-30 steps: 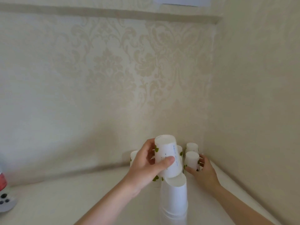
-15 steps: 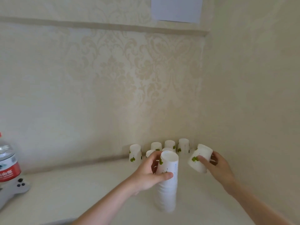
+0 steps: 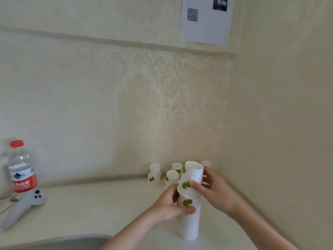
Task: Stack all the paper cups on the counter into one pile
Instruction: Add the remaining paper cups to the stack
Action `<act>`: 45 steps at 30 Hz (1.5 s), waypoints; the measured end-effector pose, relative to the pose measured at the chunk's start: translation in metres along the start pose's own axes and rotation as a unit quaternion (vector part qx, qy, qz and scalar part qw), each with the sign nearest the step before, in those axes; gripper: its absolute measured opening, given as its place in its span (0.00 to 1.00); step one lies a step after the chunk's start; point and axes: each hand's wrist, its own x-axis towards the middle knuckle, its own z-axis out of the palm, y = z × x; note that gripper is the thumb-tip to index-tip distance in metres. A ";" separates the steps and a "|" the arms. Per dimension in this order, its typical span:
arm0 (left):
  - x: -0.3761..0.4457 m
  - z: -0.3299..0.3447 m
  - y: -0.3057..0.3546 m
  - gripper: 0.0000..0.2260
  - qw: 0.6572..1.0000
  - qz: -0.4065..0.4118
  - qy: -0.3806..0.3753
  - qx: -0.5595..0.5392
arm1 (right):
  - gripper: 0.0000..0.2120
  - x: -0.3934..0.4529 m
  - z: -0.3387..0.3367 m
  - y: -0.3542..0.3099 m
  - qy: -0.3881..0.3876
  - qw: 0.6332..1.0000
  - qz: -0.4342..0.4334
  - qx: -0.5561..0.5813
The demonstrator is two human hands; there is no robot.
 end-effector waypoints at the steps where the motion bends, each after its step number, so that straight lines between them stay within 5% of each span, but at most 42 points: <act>1: -0.002 -0.007 -0.006 0.40 1.000 -0.017 -0.020 0.013 | 0.20 -0.001 0.001 0.006 -0.011 1.000 0.004 -0.008; 3: -0.005 -0.029 -0.022 0.47 0.996 -0.068 -0.054 0.035 | 0.24 -0.005 0.003 0.020 -0.034 0.999 0.020 -0.021; 5: -0.003 -0.054 -0.033 0.44 0.993 -0.106 -0.047 0.024 | 0.28 -0.010 0.004 0.033 -0.054 0.998 0.033 -0.021; 9: 0.027 -0.082 -0.037 0.28 0.982 -0.091 0.154 -0.058 | 0.33 -0.009 -0.013 0.052 -0.129 0.991 0.037 -0.004; 11: 0.047 -0.084 -0.038 0.22 0.972 -0.073 0.223 -0.026 | 0.27 0.001 -0.024 0.065 -0.098 0.992 0.068 0.026; 15: 0.085 -0.070 -0.050 0.26 0.980 -0.033 0.190 0.051 | 0.19 0.040 -0.023 0.104 0.034 0.993 0.111 -0.028; 21: 0.121 -0.056 -0.069 0.25 0.986 -0.002 0.128 0.105 | 0.23 0.091 0.000 0.147 0.022 0.990 0.137 -0.023; 30: 0.089 -0.097 -0.003 0.21 0.962 0.064 0.266 0.020 | 0.33 0.121 0.015 0.154 0.003 0.991 0.123 -0.052; 35: 0.062 -0.083 0.073 0.22 0.971 0.134 0.181 -0.077 | 0.26 0.104 -0.007 0.145 0.105 0.984 0.138 -0.046; 40: 0.042 -0.041 0.096 0.24 0.988 0.138 0.048 -0.055 | 0.22 0.064 -0.058 0.125 0.184 0.973 0.138 0.005; 45: 0.026 -0.020 0.089 0.29 0.992 0.116 0.026 -0.034 | 0.18 0.030 -0.088 0.087 0.212 0.970 0.105 0.051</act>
